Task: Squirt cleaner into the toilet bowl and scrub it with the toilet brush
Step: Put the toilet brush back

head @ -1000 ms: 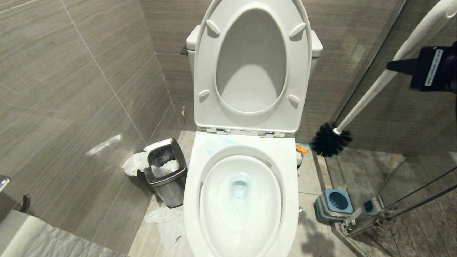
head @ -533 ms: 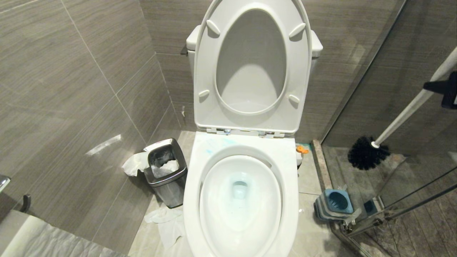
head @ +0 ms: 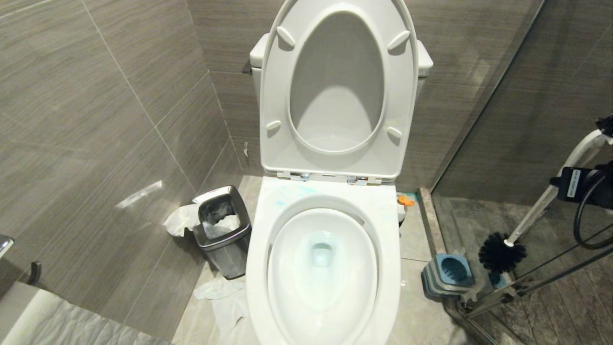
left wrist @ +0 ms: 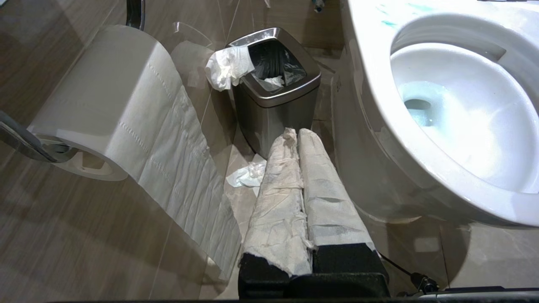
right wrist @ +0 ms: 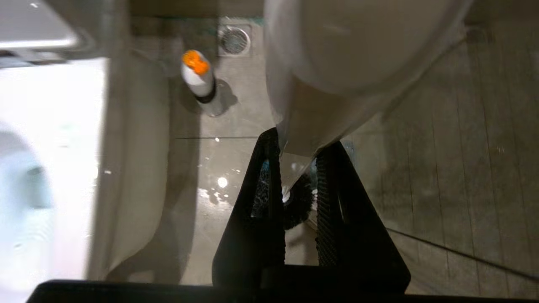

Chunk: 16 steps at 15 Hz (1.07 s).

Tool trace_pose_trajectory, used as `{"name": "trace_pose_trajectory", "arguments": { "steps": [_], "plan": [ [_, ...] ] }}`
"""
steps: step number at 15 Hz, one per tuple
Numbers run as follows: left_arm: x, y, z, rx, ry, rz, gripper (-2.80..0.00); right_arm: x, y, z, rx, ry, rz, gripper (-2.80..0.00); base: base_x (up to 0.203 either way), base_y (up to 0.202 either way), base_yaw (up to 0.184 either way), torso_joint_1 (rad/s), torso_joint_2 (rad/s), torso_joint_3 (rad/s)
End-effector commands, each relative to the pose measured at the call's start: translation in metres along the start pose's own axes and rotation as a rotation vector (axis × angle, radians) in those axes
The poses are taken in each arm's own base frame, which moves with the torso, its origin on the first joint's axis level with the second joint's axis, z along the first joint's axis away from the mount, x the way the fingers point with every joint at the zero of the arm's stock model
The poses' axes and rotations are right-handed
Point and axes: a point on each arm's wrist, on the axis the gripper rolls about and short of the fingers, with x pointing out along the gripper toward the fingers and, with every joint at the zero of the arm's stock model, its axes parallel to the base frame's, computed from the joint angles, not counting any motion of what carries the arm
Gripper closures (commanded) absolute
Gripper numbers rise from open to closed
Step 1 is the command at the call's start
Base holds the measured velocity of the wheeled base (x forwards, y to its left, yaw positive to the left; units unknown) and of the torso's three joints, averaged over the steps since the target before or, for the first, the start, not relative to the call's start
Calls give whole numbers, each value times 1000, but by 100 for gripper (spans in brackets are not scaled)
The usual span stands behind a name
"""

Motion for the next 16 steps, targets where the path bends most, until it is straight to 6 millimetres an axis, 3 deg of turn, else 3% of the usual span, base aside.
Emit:
{"name": "trace_pose_trajectory", "arguments": {
  "steps": [1, 8, 16],
  "plan": [
    [0, 0, 0, 0, 1, -1, 0, 42, -11, -24, 14, 111, -37, 0, 0, 0, 0, 0, 0, 0],
    [0, 0, 0, 0, 2, 0, 0, 105, -17, -50, 19, 134, -47, 0, 0, 0, 0, 0, 0, 0],
    [0, 0, 0, 0, 0, 0, 0, 154, -11, -70, -18, 131, -23, 0, 0, 0, 0, 0, 0, 0]
  ]
}}
